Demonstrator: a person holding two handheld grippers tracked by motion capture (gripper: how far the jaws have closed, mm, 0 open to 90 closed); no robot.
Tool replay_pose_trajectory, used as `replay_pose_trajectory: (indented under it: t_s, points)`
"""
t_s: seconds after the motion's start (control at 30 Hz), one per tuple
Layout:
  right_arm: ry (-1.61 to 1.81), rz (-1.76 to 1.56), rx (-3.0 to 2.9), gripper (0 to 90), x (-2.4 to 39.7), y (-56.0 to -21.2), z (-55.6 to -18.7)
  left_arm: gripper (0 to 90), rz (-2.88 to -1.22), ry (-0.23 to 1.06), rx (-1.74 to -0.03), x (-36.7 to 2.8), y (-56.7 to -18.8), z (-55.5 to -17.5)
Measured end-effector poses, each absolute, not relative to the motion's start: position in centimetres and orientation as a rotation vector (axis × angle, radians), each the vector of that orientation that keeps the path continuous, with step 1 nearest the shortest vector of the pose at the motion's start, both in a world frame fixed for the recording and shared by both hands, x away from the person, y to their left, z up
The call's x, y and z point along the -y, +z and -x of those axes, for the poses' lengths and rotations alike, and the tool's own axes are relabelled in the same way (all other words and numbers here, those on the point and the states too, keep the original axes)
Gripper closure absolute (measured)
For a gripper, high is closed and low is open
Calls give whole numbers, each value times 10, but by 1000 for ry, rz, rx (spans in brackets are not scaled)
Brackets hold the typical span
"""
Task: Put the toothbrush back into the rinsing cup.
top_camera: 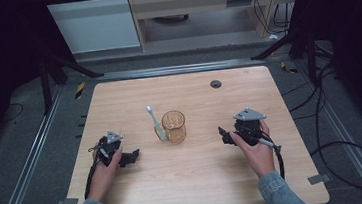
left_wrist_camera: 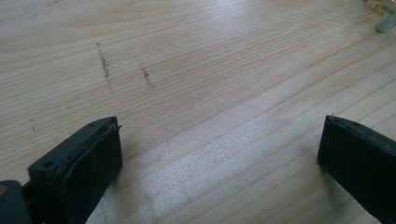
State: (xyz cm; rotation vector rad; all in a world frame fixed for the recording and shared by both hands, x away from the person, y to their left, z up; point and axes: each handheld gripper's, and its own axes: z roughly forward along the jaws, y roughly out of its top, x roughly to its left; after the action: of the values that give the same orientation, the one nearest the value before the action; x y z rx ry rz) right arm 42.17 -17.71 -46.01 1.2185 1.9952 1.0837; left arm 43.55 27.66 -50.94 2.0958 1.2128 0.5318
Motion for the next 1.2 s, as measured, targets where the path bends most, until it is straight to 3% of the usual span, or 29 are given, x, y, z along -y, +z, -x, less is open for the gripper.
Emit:
replay_pose_trajectory:
  t_s: [0.57, 1.2]
  points:
    - [1020, -1417, -2004, 124, 220, -498, -432, 0, -2095, 532, -1213, -277, -509, -436]
    - [976, -1497, -2013, 104, 228, -512, -436, 0, -2092, 532, -1213, -276, -510, -436]
